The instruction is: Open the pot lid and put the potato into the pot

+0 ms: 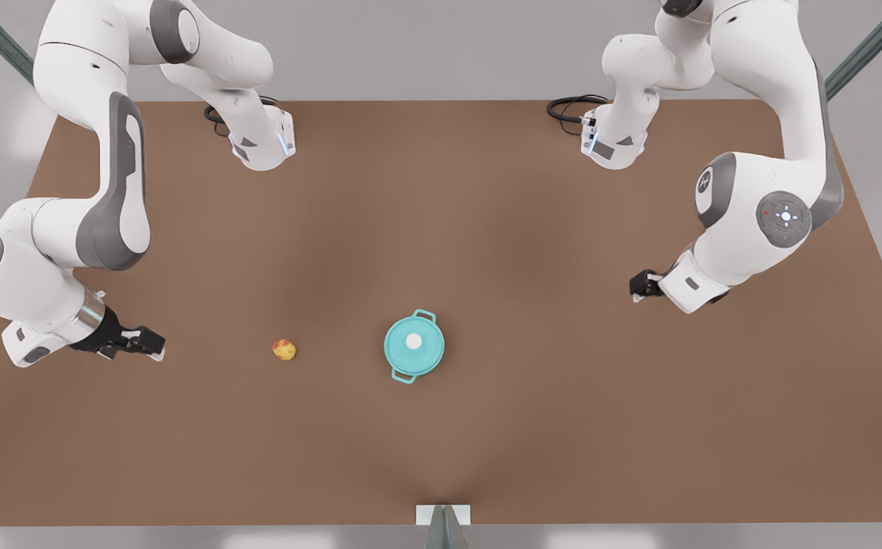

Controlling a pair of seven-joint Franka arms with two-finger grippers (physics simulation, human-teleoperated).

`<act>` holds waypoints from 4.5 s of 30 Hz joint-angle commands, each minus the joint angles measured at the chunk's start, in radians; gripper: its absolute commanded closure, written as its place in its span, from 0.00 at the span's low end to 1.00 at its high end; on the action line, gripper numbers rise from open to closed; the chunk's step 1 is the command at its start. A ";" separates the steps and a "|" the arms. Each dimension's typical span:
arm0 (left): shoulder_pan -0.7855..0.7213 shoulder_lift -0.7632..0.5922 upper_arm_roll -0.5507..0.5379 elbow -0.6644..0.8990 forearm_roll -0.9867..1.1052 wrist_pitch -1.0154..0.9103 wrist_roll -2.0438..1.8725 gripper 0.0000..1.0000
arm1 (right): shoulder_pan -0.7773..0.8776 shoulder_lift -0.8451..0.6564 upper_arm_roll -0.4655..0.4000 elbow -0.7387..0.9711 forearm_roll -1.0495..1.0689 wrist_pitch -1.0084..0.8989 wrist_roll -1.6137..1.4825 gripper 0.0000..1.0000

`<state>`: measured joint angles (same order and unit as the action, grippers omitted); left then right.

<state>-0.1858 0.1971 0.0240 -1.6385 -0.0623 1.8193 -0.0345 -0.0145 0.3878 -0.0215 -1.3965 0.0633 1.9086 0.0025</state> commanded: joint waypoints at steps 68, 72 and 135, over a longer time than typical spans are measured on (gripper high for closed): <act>-0.241 0.913 0.117 0.713 0.277 0.334 -0.519 0.52 | 0.223 0.269 0.097 -0.395 -0.189 0.471 -0.619 0.00; -0.233 0.909 0.106 0.717 0.262 0.321 -0.438 0.00 | 0.215 0.241 0.097 -0.429 -0.188 0.471 -0.636 0.00; -0.176 0.157 0.145 0.083 -0.097 0.051 0.091 0.00 | 0.387 0.144 0.172 -0.262 -0.125 0.389 -0.647 0.48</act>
<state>-0.3623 0.3547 0.1686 -1.5560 -0.1602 1.8697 0.0345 0.3630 0.5325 0.1493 -1.6662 -0.0882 2.3071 -0.6641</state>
